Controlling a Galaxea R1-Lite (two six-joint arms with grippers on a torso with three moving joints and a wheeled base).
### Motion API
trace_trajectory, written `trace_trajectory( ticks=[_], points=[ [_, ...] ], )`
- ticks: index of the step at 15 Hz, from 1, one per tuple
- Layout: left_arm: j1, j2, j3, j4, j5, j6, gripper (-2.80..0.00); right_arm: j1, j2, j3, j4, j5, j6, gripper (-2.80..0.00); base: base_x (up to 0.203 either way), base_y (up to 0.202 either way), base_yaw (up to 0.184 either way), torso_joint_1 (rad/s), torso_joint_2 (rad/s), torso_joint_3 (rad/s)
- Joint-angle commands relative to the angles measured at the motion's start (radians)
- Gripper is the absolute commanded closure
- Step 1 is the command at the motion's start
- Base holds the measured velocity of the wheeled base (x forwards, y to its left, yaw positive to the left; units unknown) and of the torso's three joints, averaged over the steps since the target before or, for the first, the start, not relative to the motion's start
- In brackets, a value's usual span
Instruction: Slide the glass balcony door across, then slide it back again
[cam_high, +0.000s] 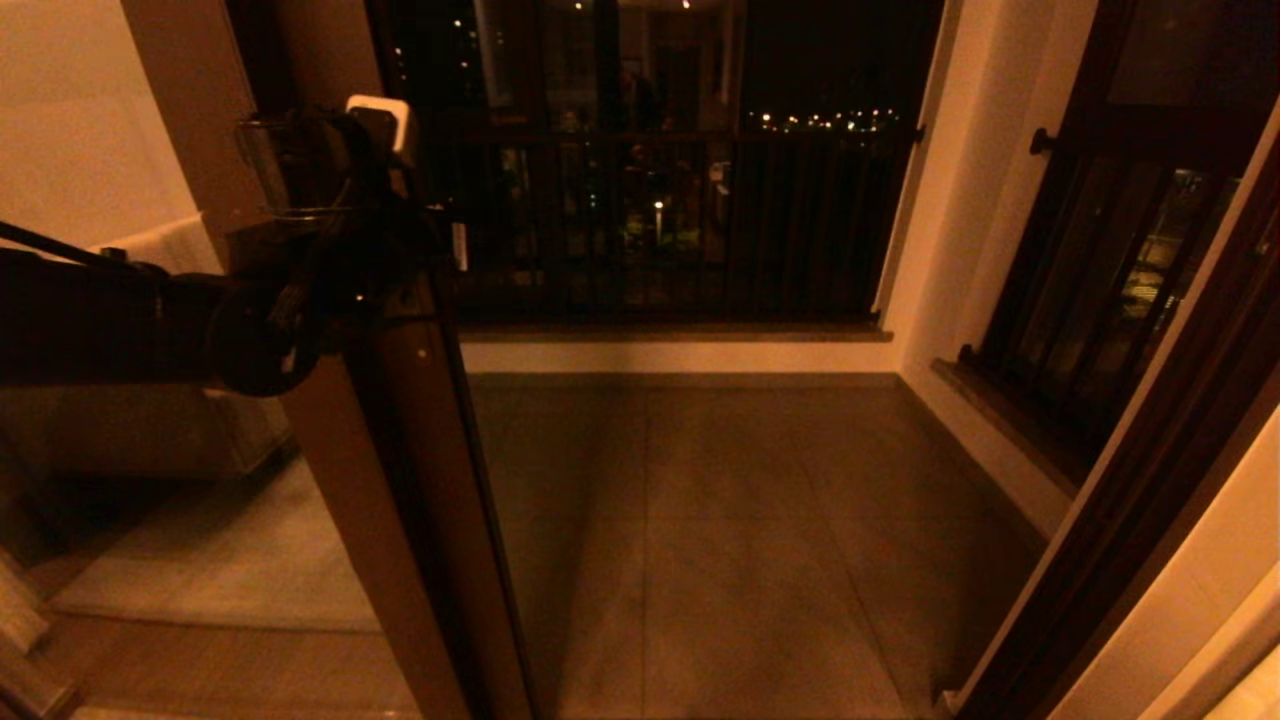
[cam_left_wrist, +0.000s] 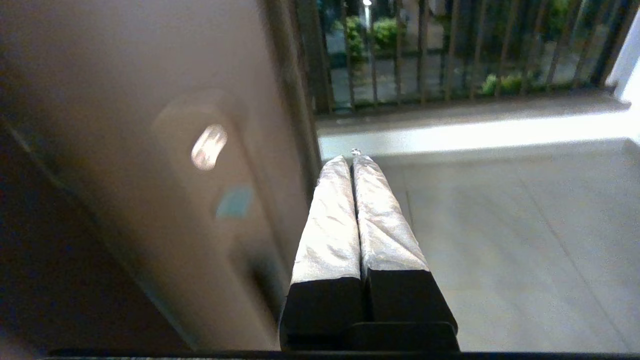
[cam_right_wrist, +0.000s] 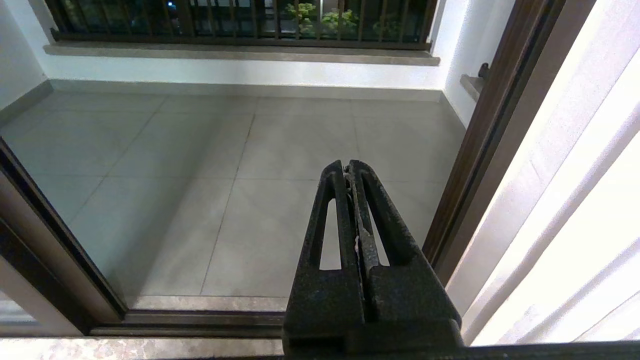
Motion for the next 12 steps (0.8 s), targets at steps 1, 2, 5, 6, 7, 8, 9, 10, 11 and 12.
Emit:
trace_trajectory(
  ticks=[1,2,5,6,7,8,9,10,11,12],
  points=[
    [-0.013,-0.153,0.119,-0.004,0.002,0.001,0.0,0.0,0.0,0.0,0.0,0.001,-0.001,0.0,0.0,0.0,0.0,0.0,0.0,0.0],
    [-0.016,-0.24,0.201,-0.004,0.002,0.003,0.0,-0.001,0.0,0.0,0.0,0.001,-0.001,0.0,0.0,0.0,0.0,0.0,0.0,0.0],
    [-0.019,-0.527,0.445,-0.002,0.006,0.002,0.0,-0.001,0.0,0.0,0.0,0.001,-0.001,0.0,0.0,0.0,0.0,0.0,0.0,0.0],
    [-0.019,-0.636,0.533,0.002,0.016,0.005,0.0,0.001,0.0,0.0,0.0,0.001,-0.001,0.0,0.0,0.0,0.0,0.0,0.0,0.0],
    [-0.019,-0.743,0.613,0.007,0.048,0.017,0.0,0.001,0.0,0.0,0.0,0.001,-0.001,0.0,0.0,0.0,0.0,0.0,0.0,0.0],
    [-0.018,-0.839,0.677,0.012,0.1,0.029,0.0,-0.001,0.0,0.0,0.0,0.001,-0.001,0.0,0.0,0.0,0.0,0.0,0.0,0.0],
    [-0.016,-0.939,0.727,0.021,0.162,0.038,0.0,0.001,0.0,0.0,0.0,0.001,-0.001,0.0,0.0,0.0,0.0,0.0,0.0,0.0],
    [-0.006,-1.031,0.757,0.045,0.208,0.043,0.0,0.0,0.0,0.0,0.0,0.001,-0.001,0.0,0.0,0.0,0.0,0.0,0.0,0.0],
    [0.024,-1.121,0.777,0.087,0.237,0.047,0.0,-0.001,0.001,0.0,0.0,0.001,-0.001,0.0,0.0,0.0,0.0,0.0,0.0,0.0],
    [0.071,-1.213,0.793,0.145,0.255,0.051,0.0,-0.001,0.0,0.0,0.0,0.001,-0.001,0.0,0.0,0.0,0.0,0.0,0.0,0.0]
  ],
)
